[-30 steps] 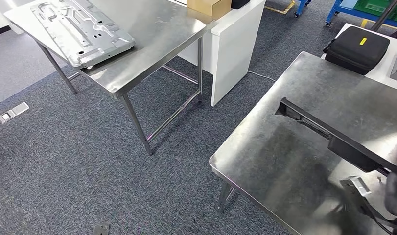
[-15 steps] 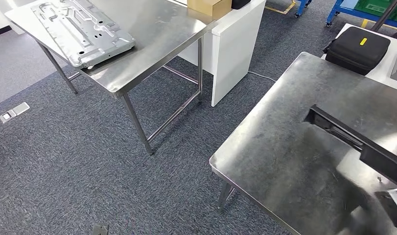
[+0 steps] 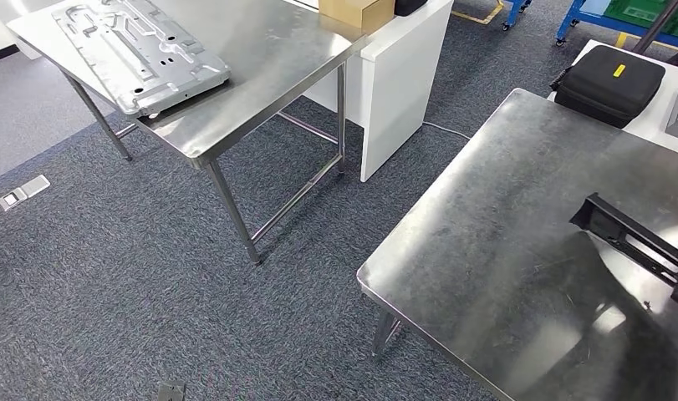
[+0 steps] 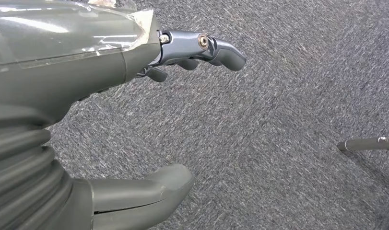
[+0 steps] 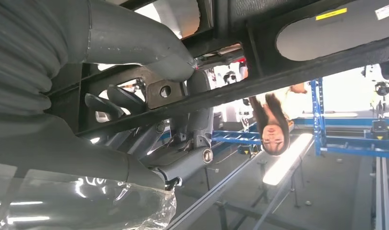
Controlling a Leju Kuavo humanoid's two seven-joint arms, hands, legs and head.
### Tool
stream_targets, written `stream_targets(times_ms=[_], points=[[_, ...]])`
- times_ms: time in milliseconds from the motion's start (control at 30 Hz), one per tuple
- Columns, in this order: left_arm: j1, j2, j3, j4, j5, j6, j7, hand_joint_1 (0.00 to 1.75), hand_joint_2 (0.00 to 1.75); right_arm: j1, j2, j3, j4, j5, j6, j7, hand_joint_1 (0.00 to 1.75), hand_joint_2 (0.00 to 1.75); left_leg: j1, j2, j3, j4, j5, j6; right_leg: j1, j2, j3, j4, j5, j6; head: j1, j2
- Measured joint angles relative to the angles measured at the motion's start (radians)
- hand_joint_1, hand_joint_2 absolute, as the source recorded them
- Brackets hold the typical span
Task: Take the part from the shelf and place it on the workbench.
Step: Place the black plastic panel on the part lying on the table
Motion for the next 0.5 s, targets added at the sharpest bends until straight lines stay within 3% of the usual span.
stream_targets(times_ms=[133, 267, 467, 500], points=[[0.000, 0.000, 0.000, 0.000, 0.000, 0.000, 0.000, 0.00, 1.75, -0.016, 0.000, -0.015, 0.019, 0.007, 0.005, -0.010, 1.75, 1.75, 0.000, 0.000, 0.001, 0.000, 0.000, 0.000, 0.000, 0.000, 0.000, 0.000, 0.000, 0.000, 0.000, 0.000], [0.001, 0.000, 0.001, -0.001, 0.000, -0.001, 0.000, 0.00, 1.75, -0.031, 0.002, -0.019, 0.039, 0.019, 0.006, -0.017, 0.00, 1.75, 0.000, 0.000, 0.001, 0.000, 0.000, 0.000, 0.000, 0.000, 0.000, 0.000, 0.000, 0.000, 0.000, 0.000], [0.005, 0.000, 0.016, -0.010, 0.009, -0.001, 0.000, 0.00, 1.75, -0.049, 0.002, -0.023, 0.061, 0.027, 0.003, -0.024, 0.00, 1.75, 0.000, 0.000, 0.001, 0.000, 0.000, 0.000, 0.000, 0.000, 0.000, 0.000, 0.000, 0.000, 0.000, 0.000], [0.006, 0.000, 0.020, -0.011, 0.010, -0.002, 0.000, 0.00, 1.31, -0.051, 0.002, -0.023, 0.064, 0.028, 0.003, -0.025, 0.00, 1.75, 0.000, 0.000, 0.001, 0.000, 0.000, 0.000, 0.000, 0.000, 0.000, 0.000, 0.000, 0.000, 0.000, 0.000]])
